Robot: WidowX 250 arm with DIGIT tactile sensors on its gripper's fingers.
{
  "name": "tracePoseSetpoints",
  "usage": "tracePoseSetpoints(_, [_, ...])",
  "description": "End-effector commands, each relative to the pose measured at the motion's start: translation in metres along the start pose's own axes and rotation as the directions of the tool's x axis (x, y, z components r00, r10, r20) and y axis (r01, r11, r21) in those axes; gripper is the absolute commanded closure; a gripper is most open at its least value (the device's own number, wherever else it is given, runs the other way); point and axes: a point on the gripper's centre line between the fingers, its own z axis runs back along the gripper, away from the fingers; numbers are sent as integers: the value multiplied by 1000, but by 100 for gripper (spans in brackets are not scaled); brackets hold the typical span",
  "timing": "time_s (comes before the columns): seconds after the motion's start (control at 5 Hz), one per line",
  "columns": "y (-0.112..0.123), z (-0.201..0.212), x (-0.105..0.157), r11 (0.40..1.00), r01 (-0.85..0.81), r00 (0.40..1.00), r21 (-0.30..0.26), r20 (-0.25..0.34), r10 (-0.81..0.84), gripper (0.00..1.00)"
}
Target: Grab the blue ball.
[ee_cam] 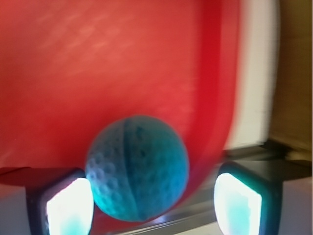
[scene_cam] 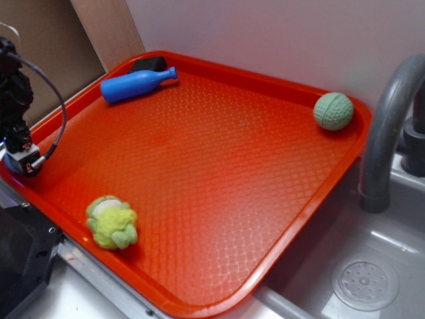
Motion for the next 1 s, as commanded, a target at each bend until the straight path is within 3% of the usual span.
tracePoseSetpoints(0.0, [6, 3, -2, 989, -134, 988, -67, 74, 139, 100])
tracePoseSetpoints(0.6, [0, 11, -4, 984, -170, 981, -56, 86, 175, 100])
tracePoseSetpoints(0.8, [-7, 30, -3, 988, -135, 983, -74, 117, 143, 100])
